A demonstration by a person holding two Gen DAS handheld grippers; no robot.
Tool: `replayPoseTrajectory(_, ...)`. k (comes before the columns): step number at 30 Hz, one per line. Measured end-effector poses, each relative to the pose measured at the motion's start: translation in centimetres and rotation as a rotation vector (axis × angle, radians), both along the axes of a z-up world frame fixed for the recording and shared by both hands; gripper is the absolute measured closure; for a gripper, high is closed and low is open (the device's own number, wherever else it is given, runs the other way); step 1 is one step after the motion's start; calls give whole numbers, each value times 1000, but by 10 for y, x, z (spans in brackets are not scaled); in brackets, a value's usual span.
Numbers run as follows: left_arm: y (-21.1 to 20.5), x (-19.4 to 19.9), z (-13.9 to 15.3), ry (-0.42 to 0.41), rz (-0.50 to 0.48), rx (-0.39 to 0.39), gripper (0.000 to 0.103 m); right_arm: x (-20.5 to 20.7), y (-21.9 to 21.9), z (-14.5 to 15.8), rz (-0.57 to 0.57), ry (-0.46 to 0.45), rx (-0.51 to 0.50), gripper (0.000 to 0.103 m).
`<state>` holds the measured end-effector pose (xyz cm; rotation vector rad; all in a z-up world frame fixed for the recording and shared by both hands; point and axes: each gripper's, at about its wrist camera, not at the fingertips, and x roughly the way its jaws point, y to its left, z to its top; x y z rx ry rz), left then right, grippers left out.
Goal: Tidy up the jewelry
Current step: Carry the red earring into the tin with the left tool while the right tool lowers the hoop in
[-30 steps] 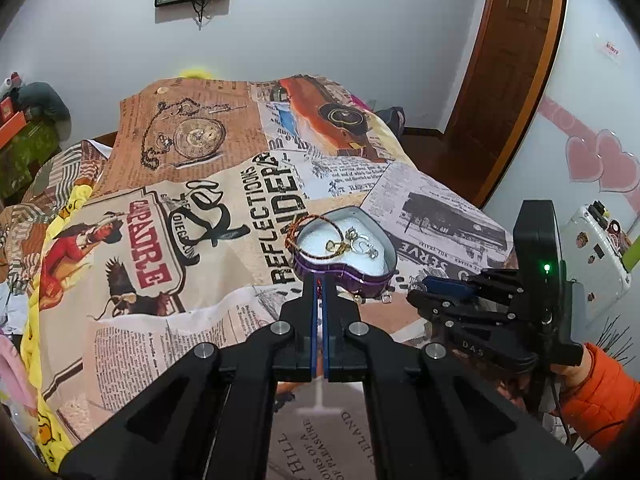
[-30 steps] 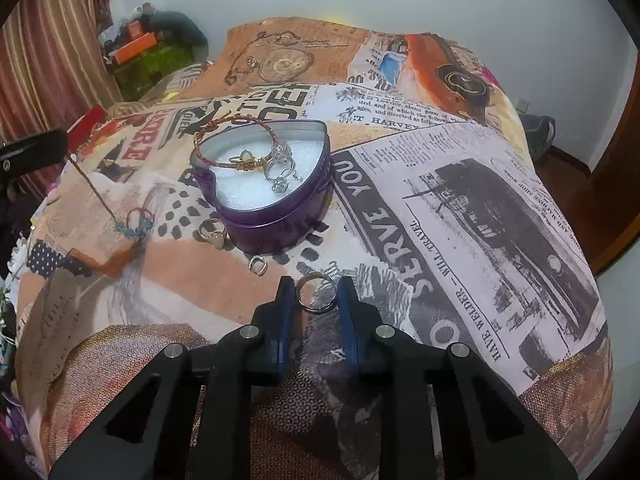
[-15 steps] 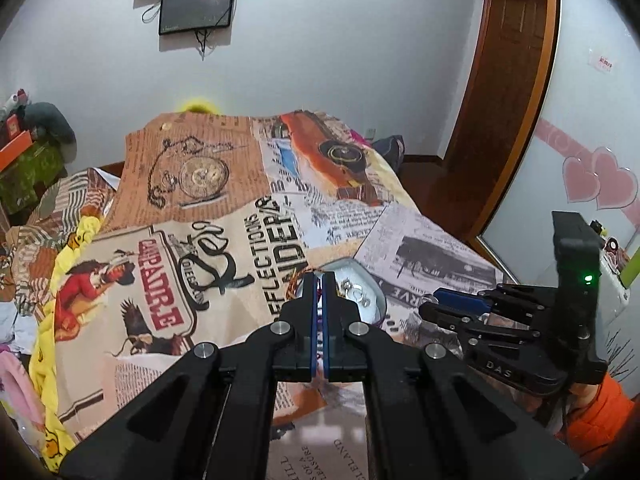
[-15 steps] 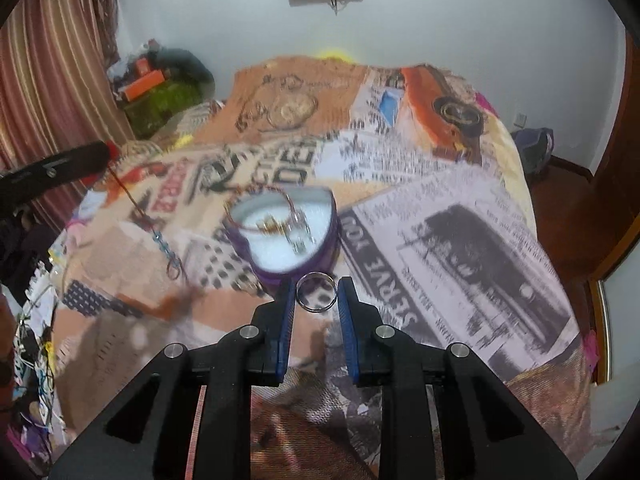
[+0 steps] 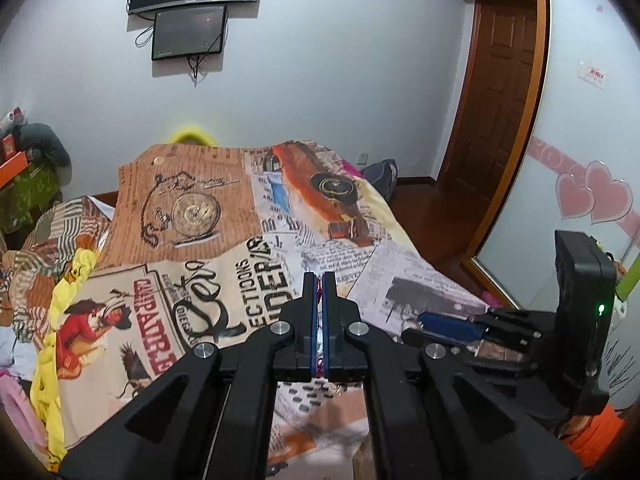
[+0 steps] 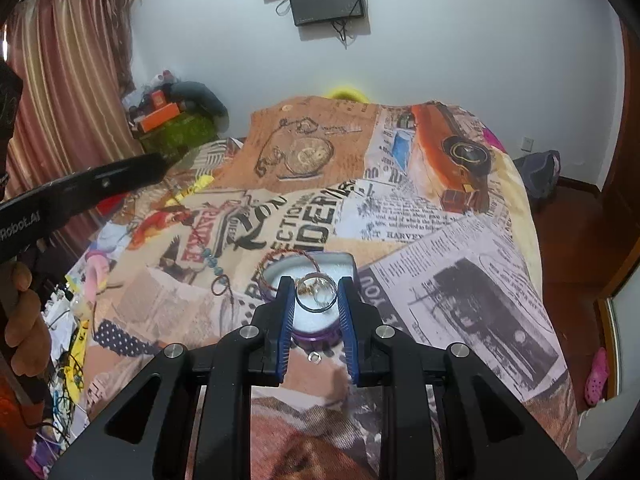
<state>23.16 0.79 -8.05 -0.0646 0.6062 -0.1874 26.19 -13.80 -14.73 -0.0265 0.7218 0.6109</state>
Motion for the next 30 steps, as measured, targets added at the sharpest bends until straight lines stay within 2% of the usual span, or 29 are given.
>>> replayPoseTrajectory(7,-4,15,-1,-11,-3,-14,103,7,7,-3,12,6,14,83)
replayPoseTrajectory(11,-6,26,-9,10,-9,-33,103,11,11,-10,18,20,10,83)
replayPoseTrajectory(16,-14,37,-23,37,-25,-19,103,17,16,-22,27,49,-8,83)
replayPoseTrajectory(22,-18,48,-45,92,-35,-4,103,23,22,-36,38,79,-42,83)
replayPoseTrajectory(30,-17,57,-80,208,-65,16,103,31,29,-51,49,103,-87,83)
